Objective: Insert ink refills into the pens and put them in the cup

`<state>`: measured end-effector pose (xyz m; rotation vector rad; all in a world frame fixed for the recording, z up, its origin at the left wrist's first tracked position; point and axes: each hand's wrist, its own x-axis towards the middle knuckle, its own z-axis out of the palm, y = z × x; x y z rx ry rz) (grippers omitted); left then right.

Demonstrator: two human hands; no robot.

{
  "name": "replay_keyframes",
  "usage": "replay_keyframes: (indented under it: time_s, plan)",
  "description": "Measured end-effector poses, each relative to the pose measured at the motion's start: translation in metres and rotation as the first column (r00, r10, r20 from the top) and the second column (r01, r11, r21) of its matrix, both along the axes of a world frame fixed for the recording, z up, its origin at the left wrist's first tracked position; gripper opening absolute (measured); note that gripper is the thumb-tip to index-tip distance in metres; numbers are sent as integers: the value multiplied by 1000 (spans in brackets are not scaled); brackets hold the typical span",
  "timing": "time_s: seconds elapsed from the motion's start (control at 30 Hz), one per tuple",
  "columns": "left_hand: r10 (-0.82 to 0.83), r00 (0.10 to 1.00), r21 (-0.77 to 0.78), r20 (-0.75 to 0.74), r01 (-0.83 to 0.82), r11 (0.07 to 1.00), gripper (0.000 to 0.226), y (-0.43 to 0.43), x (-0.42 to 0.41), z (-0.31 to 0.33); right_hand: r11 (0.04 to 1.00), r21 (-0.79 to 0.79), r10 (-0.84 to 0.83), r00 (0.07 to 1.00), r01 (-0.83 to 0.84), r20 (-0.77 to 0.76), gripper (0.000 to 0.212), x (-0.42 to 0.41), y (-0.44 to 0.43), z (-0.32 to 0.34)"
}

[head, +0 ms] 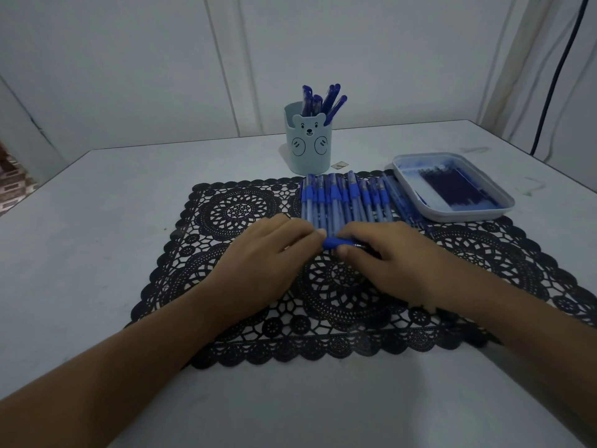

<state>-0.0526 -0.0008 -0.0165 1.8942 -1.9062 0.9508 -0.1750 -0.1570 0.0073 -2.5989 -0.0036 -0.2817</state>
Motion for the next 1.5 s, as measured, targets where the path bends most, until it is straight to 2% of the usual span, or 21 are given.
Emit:
replay_keyframes:
  time_s: [0.2,0.27,0.33,0.47,0.57,0.67,0.77,0.83,0.9,1.07,1.2,1.27,1.4,1.47,1.5]
  plan:
    - [2,1000,-26,-12,-2,1000,15,1,0,0,999,20,36,998,-37,44,17,0,-6,1]
    - [5,997,-7,-75,-6,1000,14,0,0,1,1000,19,9,999,-10,38,13,-1,-7,1]
    - [44,983,27,-176,-40,999,20,-1,-1,3,999,-22,-29,1000,30,12,22,-1,-7,2]
    - [183,910,32,-371,-184,982,31,0,4,4,985,-82,-152,988,154,31,26,1,-14,1]
    - [195,874,13,-445,-211,977,34,0,9,1,981,-146,-129,992,130,16,31,2,-16,0]
    - [180,876,8,-447,-197,980,34,0,8,1,978,-161,-131,991,134,28,36,1,-13,0]
    - [184,885,9,-427,-199,980,34,1,6,3,971,44,-238,959,234,151,31,-1,-10,7]
    - [172,904,17,-392,-180,983,33,1,4,4,951,186,-277,947,246,164,45,-2,-7,10]
    - [138,925,33,-355,-135,990,31,0,1,4,945,223,-268,956,237,117,56,-1,-4,9]
    - [82,935,35,-346,-74,997,30,2,-2,4,937,305,-204,976,171,80,35,3,-9,1]
    - [101,908,47,-406,-90,995,34,3,0,4,953,283,-154,976,107,151,14,3,-11,0]
    - [103,900,50,-424,-90,995,34,3,2,4,952,295,-126,982,80,139,8,3,-11,1]
    - [96,921,51,-378,-82,995,32,4,-2,4,958,264,-147,984,116,99,38,2,-7,3]
    - [93,927,44,-362,-83,996,31,4,-2,3,965,229,-148,985,125,87,37,2,-8,3]
    - [95,926,42,-366,-86,995,32,4,-2,3,967,231,-132,987,108,91,28,2,-10,3]
